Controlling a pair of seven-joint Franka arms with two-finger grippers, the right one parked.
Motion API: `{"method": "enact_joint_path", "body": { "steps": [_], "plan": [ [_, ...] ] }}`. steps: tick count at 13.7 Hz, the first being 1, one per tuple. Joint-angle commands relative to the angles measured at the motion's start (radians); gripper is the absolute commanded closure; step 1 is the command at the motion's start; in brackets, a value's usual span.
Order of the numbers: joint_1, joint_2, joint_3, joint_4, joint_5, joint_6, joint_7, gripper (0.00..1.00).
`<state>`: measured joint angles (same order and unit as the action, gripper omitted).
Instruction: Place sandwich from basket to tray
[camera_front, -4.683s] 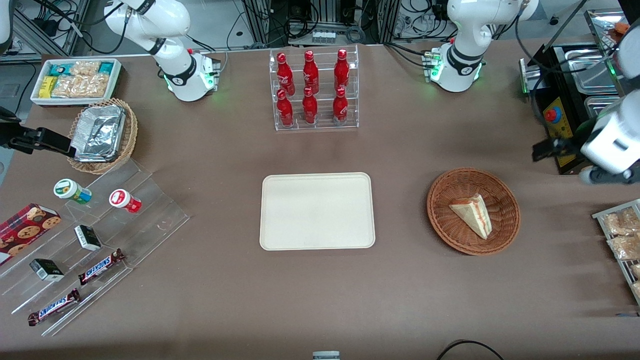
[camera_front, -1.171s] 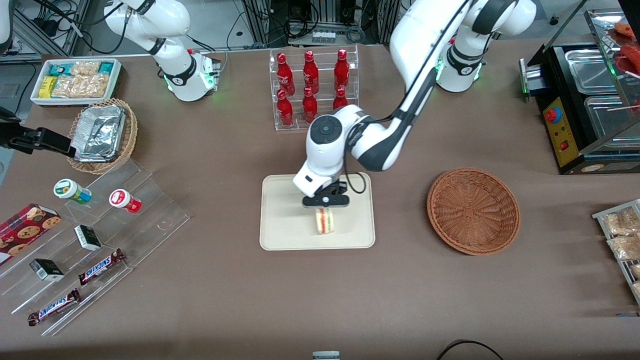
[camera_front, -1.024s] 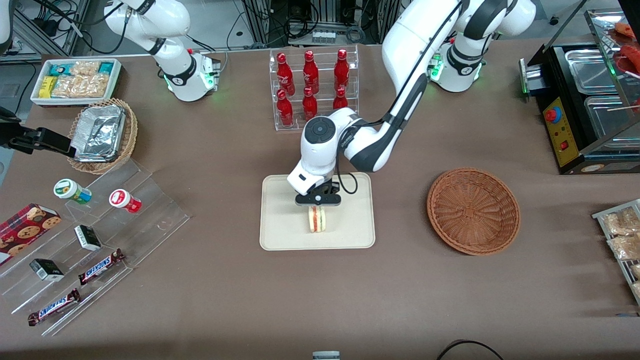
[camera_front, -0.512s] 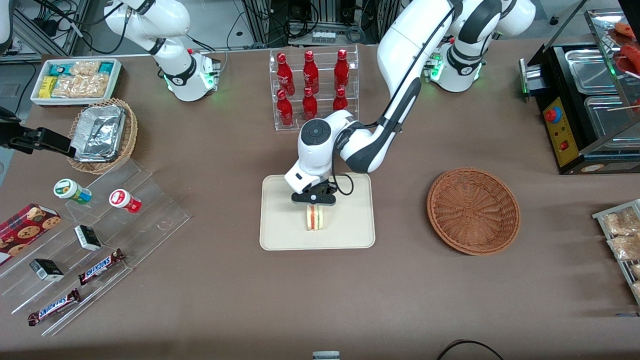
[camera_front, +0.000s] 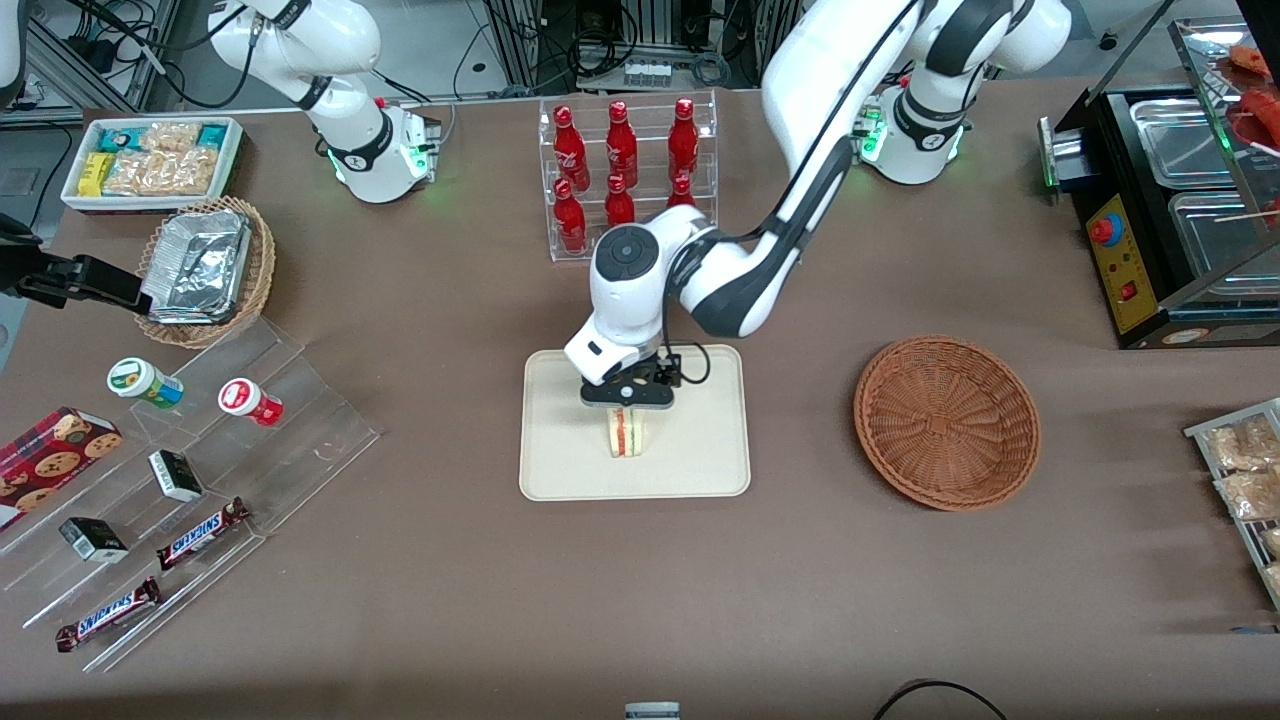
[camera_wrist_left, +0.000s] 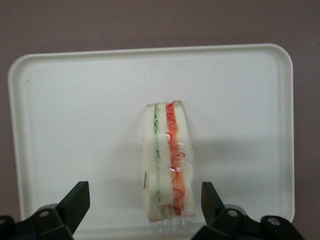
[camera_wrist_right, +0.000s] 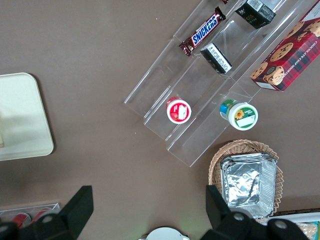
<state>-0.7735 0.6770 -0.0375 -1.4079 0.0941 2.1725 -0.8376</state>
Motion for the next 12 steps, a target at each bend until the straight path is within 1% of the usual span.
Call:
{"method": "enact_joint_path", "body": {
  "steps": [1, 3, 6, 8, 11, 12],
  "plan": [
    [0.063, -0.183, 0.002, -0.029, -0.017, -0.167, -0.003, 0.01],
    [0.138, -0.296, 0.001, -0.031, -0.019, -0.317, 0.015, 0.01],
    [0.241, -0.44, 0.002, -0.037, -0.011, -0.491, 0.047, 0.01],
    [0.325, -0.511, 0.002, -0.042, -0.017, -0.597, 0.226, 0.01],
    [0.466, -0.591, 0.002, -0.046, -0.024, -0.687, 0.434, 0.01],
    [0.527, -0.609, 0.002, -0.046, -0.04, -0.716, 0.516, 0.01]
  ]
}}
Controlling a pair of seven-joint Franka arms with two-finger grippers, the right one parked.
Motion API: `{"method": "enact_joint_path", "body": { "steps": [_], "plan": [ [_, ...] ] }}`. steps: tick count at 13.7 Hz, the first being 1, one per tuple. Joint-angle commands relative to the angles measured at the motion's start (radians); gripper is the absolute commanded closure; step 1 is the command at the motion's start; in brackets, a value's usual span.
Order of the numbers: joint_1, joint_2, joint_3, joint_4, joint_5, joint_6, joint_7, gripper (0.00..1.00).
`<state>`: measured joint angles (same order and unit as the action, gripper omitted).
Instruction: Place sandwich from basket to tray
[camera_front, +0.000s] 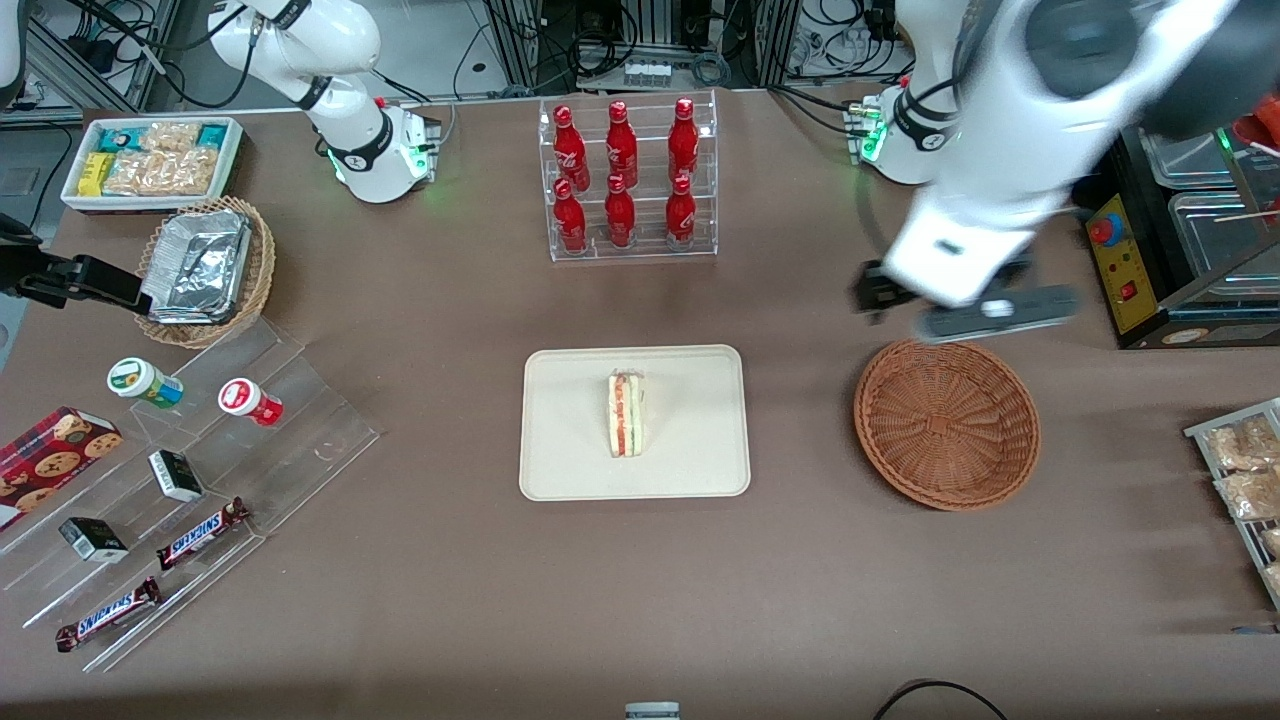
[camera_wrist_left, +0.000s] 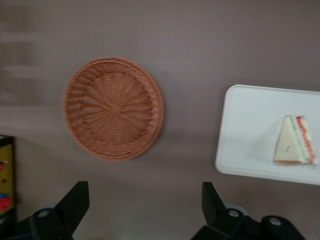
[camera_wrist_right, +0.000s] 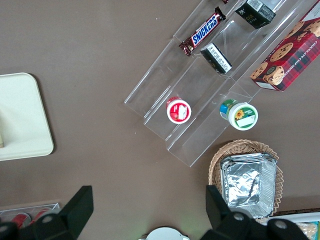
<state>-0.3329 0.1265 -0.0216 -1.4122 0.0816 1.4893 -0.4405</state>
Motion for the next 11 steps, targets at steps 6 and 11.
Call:
{"method": "enact_joint_path", "body": {
  "steps": [6, 11],
  "plan": [
    [0.203, -0.188, 0.073, -0.149, -0.037, -0.08, 0.425, 0.01],
    [0.192, -0.173, 0.086, -0.122, -0.036, -0.092, 0.442, 0.01]
  ]
}}
